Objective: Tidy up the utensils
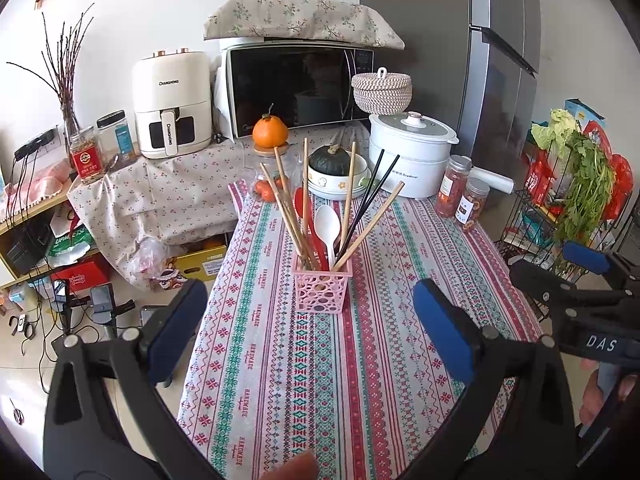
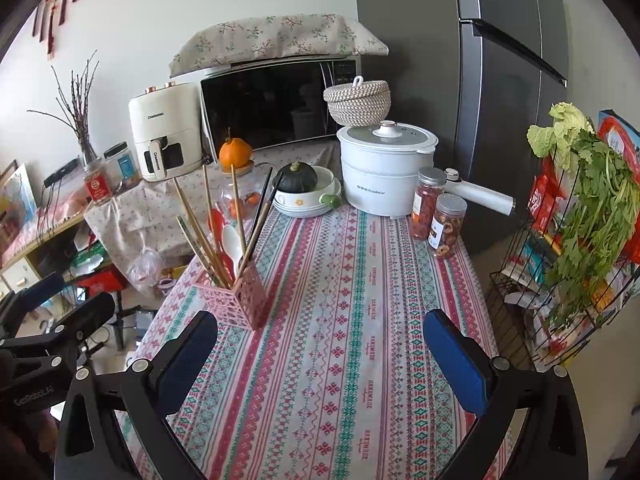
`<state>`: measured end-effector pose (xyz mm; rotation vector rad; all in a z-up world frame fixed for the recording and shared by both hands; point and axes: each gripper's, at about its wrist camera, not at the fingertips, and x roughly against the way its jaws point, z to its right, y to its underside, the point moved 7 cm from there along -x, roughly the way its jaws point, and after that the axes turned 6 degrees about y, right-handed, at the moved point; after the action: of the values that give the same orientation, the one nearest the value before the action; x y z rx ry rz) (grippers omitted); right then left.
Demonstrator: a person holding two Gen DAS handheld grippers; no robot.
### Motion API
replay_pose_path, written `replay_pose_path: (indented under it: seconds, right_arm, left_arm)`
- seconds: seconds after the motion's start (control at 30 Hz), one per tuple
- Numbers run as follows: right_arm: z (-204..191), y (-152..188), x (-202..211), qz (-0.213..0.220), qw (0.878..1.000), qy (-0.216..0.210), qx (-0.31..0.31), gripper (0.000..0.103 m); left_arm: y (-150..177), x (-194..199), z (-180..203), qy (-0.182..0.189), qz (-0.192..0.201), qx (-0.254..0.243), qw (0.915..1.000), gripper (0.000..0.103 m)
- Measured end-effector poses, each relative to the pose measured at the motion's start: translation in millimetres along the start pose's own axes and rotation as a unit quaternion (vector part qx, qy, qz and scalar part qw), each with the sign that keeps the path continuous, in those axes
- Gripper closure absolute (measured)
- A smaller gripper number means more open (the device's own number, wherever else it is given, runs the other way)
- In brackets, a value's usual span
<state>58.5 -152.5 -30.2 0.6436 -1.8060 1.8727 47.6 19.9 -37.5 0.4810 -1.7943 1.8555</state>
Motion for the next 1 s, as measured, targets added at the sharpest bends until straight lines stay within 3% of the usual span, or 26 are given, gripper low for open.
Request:
replay_pose_path:
  seconds: [1.0]
  right_arm:
    - [3.9,0.6,-1.9,0.002,1.0,0.005,-0.009,0.0]
  left_arm:
    - [1.3,-1.9,1.4,-0.001,-0.003,0.003,1.0,0.001]
